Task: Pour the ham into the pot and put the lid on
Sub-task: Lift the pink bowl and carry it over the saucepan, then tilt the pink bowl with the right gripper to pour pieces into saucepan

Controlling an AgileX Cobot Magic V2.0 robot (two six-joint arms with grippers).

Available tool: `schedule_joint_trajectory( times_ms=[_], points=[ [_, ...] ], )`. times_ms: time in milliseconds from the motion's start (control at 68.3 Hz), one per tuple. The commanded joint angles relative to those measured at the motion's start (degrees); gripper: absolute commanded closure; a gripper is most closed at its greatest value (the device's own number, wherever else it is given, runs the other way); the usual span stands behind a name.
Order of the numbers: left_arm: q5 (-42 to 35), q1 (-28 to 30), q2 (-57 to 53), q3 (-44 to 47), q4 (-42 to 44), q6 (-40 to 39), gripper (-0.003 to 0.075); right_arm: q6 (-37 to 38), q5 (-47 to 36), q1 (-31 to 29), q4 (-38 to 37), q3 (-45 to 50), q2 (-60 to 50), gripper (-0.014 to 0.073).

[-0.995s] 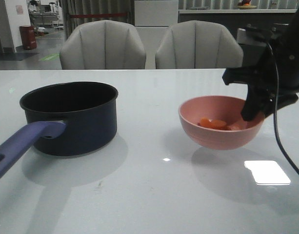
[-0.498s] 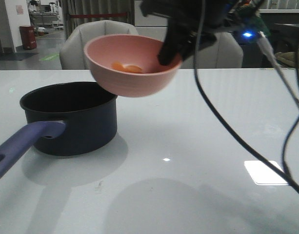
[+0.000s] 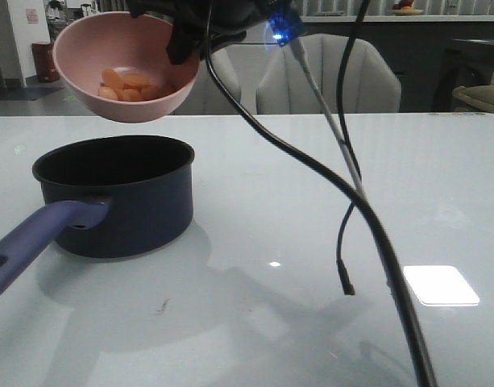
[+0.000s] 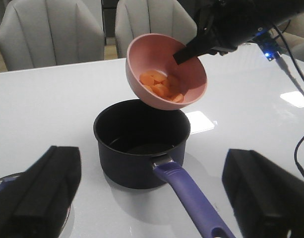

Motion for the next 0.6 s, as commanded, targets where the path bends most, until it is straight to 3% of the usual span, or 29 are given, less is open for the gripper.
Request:
schedule_joint_trajectory(
  times_ms=[0, 220, 585],
  points=[
    [-4.82, -0.44, 0.44, -1.59, -0.55, 0.12, 0.0117, -0.21, -13.32, 1.27, -7.60, -1.89, -2.33, 0.0453],
    [-4.82, -0.44, 0.44, -1.59, -0.55, 0.12, 0.0116, -1.69, -28.66, 1.77, -16.06, 2.59, -0.82, 0.0453],
    [-4.82, -0.44, 0.44, -1.59, -0.55, 0.12, 0.0116, -30.59, -43.89, 2.68, -16.48, 8.81, -0.54, 0.0453]
  ],
)
